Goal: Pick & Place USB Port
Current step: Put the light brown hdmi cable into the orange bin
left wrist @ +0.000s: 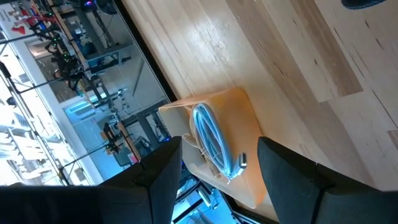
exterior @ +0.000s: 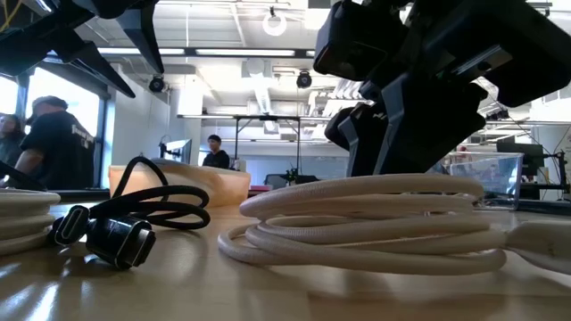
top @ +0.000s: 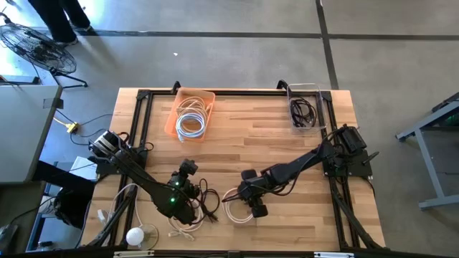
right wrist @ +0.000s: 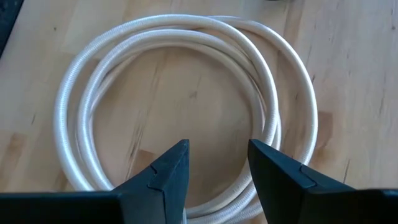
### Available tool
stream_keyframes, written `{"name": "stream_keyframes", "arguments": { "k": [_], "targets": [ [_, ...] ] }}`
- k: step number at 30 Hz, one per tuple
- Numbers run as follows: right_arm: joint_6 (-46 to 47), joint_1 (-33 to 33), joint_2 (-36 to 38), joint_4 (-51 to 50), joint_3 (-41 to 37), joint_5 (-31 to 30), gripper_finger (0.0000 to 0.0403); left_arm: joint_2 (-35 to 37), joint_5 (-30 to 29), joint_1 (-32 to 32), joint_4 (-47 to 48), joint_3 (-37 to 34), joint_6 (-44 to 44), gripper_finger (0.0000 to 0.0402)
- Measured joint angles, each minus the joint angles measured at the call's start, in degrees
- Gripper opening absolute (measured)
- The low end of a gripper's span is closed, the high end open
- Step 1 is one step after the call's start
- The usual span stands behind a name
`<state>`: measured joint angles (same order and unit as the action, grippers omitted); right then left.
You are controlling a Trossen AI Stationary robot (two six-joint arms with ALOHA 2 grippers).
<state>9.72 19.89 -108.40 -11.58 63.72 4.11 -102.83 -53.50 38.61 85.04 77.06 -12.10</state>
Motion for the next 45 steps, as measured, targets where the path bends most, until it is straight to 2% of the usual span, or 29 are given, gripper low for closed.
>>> {"name": "stream_keyframes", "arguments": {
  "k": [18,24,45],
  "targets": [
    [-5.7,-0.5,0.0,-0.9,0.6,-1.0,0.0156,0.0,0.0,0.0,-0.1,0.0,0.0,0.0204],
    [-8.8,0.1,0.0,-4.2,3.5,-5.4,0.0156,0.0,0.0,0.0,-0.1,0.0,0.0,0.0204],
    [-8.7,-0.1,0.0,-5.8,3.7,-7.6,0.0156,0.0,0.2,0.0,-0.8,0.0,-0.2,0.0204]
  ]
}}
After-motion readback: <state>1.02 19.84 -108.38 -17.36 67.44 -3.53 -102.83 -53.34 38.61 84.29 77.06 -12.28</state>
